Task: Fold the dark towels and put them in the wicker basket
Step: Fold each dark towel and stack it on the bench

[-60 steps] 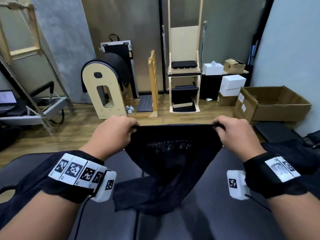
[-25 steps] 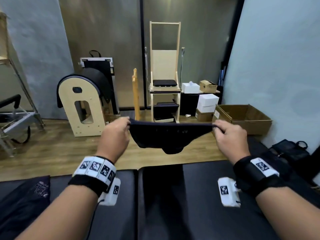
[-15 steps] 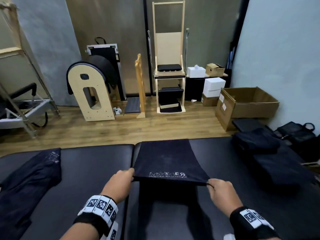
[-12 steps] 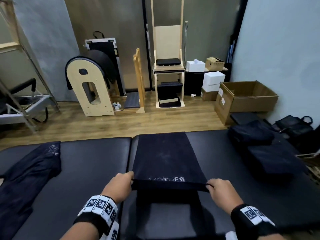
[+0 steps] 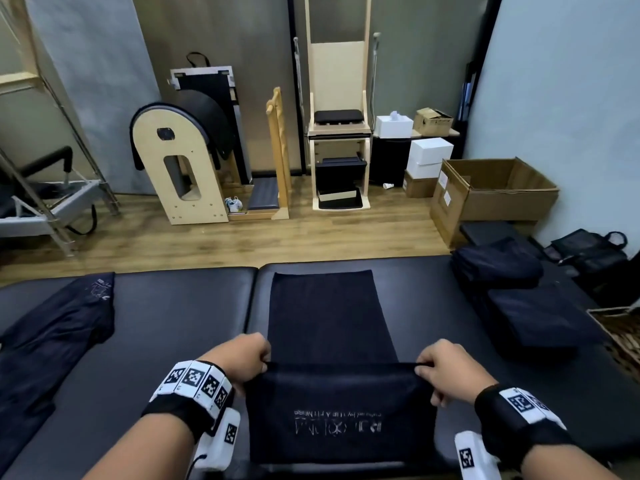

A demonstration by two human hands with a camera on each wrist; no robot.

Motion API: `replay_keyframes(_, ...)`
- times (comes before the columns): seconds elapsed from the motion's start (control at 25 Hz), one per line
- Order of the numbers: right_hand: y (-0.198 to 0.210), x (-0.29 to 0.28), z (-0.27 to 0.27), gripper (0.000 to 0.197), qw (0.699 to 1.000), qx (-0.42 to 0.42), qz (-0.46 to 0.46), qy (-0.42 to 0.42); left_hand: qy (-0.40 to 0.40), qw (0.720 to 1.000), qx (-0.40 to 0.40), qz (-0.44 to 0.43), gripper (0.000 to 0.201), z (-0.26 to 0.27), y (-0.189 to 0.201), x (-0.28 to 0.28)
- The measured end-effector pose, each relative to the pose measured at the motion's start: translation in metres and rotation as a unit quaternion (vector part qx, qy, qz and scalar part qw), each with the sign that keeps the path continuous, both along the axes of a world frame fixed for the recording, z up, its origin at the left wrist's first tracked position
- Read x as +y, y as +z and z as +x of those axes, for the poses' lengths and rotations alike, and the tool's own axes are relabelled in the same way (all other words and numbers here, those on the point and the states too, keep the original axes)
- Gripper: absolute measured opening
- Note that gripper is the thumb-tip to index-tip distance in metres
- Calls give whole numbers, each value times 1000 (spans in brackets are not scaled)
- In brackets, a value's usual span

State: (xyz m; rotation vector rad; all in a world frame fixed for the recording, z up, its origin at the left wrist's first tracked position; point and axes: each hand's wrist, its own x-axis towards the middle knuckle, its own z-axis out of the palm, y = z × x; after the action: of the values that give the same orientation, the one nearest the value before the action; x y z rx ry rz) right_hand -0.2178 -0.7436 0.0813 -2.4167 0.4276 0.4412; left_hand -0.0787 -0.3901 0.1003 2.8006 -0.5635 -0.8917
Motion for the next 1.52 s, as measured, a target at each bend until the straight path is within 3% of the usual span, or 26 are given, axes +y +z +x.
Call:
replay_keyframes(0.16,2,-5,56,16,999,-44,-13,-22,35,997,-59,-33,21,55,-1,-6)
replay_keyframes(0.4,-3,-16,182,18,992,-99,-44,-68,45,990,-124,-44,27,167,-18,-22)
replay_keyframes(0.56,-15,-22,249,17,988,-101,-89,-76,39,987,-151,-34,9,233,-38,-35)
replay_keyframes(0.72,-43,-36,303,15,989,-72,-108,-74,46,990,-135,-19,8,283,-67,-47)
replay_keyframes(0.88,-79,-52,337,7,990,-57,-121,-38,33,992,-121,9,11,318,-99,-51)
replay_keyframes(1.04,-119,-63,371,8,991,-55,-122,-7,-1,995,-95,18,11,342,-133,-59)
replay_keyframes(1.24,-155,-59,381,16,992,12,-128,-5,-42,996,-74,7,7,357,-165,-67)
replay_keyframes(1.44,-134,-62,378,12,992,1,-114,-53,-6,999,-42,17,30,362,-144,-60)
replay_keyframes(1.52,-101,-62,383,12,992,-29,-100,-71,29,998,-59,-26,22,367,-109,-59)
